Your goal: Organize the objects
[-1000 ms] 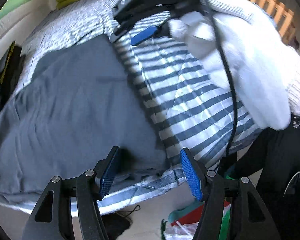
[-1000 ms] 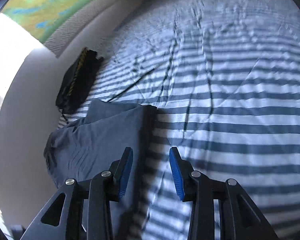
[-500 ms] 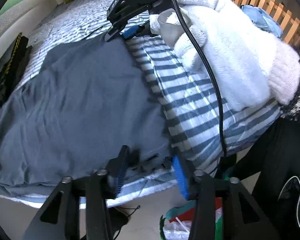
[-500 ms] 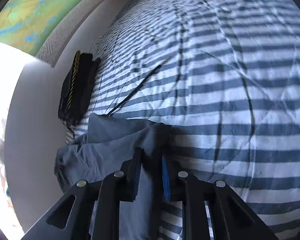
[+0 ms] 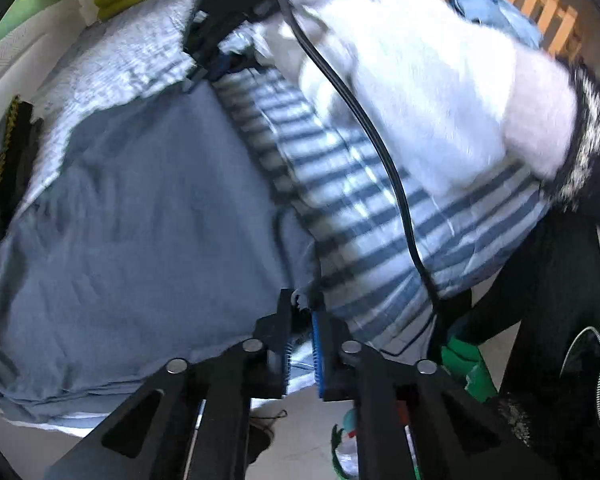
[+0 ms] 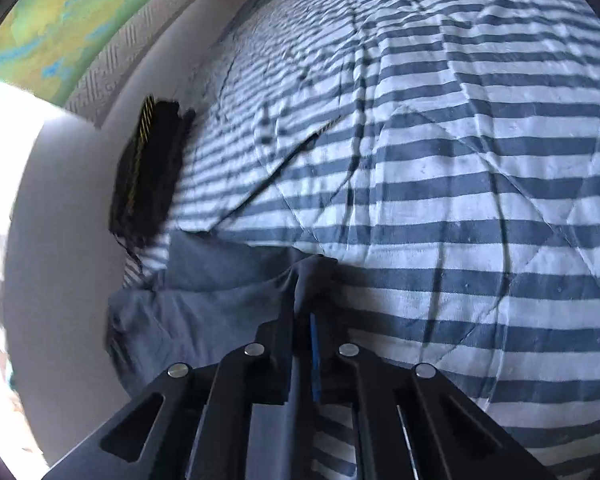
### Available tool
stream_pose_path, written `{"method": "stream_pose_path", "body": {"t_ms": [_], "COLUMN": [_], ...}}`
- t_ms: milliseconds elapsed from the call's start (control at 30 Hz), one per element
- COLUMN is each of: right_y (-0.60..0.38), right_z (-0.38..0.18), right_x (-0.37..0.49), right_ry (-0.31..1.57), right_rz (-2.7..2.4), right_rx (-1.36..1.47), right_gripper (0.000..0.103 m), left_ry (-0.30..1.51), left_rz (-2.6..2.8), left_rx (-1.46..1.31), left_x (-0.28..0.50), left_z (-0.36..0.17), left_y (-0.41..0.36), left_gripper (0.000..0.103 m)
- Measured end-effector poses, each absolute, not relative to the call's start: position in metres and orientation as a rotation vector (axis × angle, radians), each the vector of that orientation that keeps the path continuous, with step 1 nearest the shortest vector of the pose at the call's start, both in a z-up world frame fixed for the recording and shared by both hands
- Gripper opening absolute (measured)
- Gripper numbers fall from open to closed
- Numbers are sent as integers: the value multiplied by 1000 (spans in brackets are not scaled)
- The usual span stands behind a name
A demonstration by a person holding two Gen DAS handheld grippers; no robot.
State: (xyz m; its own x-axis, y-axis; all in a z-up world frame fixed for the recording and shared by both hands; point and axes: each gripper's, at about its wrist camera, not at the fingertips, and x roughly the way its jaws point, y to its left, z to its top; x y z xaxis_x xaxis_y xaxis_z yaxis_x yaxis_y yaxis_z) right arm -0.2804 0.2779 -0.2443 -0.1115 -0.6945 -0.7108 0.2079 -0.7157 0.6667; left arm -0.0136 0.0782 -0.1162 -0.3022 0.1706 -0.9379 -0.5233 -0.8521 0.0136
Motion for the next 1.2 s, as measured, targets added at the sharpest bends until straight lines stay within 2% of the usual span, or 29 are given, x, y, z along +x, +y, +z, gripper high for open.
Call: {"method": "stream_pose_path", "body": {"t_ms": [133,267,367,567,800,967,1200], "right_y": [287,302,320,392,503,502,404], "right_z": [-236,-220,-206,-185,-170,-157,-94], "right_x": [-282,-281,-279,-274,-256,-246,-226], "right_ry": [-637,-716,-704,-726,-835,-778,-567], "right_rz": [-1901,-1903,-1935,-2029,-2194,-2246,-2235], "right_rx": [1529,1489,1465,1457,1473,1505,1383], "right_gripper": [5,4,4,4,4,4,4], "left_ry": [336,328,320,314,294,225,28], "left_rz": [2224,2229,2203,2102,1979,2006,2195], "left_rx": [-1470,-1421,-1372,-1270,-1158,-1167,-1205], "left_x": [-20,-16,-10,-1,9,11,13], "left_z": [-88,-72,-62,-50,-34,-32,-18], "left_y": [69,84,104,172,231,195,57], "left_gripper": [7,7,7,7,7,7,7]}}
